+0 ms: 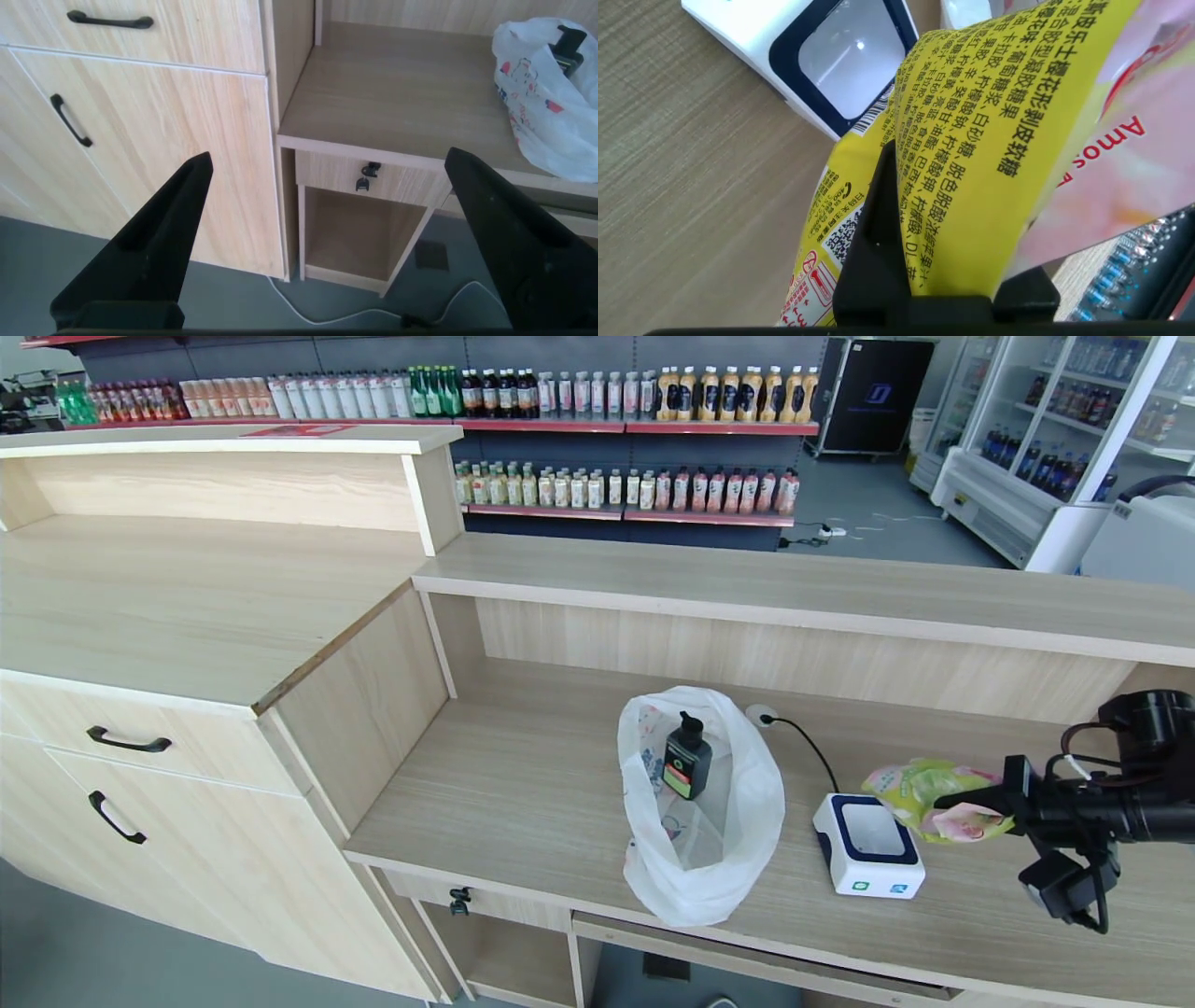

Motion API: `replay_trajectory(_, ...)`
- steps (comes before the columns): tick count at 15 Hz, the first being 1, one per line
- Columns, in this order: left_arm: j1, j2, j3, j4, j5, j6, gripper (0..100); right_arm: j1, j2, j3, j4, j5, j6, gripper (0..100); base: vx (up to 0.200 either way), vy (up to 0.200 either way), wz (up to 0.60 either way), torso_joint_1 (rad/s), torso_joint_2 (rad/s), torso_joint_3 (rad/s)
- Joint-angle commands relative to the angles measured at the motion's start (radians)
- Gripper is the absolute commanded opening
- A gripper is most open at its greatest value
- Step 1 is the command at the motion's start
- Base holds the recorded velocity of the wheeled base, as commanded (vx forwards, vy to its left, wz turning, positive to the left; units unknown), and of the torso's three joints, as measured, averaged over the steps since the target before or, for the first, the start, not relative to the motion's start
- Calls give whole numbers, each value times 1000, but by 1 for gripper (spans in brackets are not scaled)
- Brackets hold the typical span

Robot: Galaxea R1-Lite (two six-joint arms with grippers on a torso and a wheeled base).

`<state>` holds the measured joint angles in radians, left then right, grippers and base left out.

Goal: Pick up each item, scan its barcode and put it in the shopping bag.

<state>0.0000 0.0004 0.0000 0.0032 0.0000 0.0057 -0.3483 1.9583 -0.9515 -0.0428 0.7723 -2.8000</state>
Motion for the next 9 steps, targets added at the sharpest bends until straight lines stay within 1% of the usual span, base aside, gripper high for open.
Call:
replay_trajectory(1, 0, 0, 0, 0, 0, 0, 100, 2, 7, -3, 0, 2, -15, 0, 0, 0, 0, 0, 0, 0)
replay_trajectory(9, 0, 0, 0, 0, 0, 0, 100, 14, 40, -4, -5, 1, -32, 0, 0, 0, 0, 0, 0, 0)
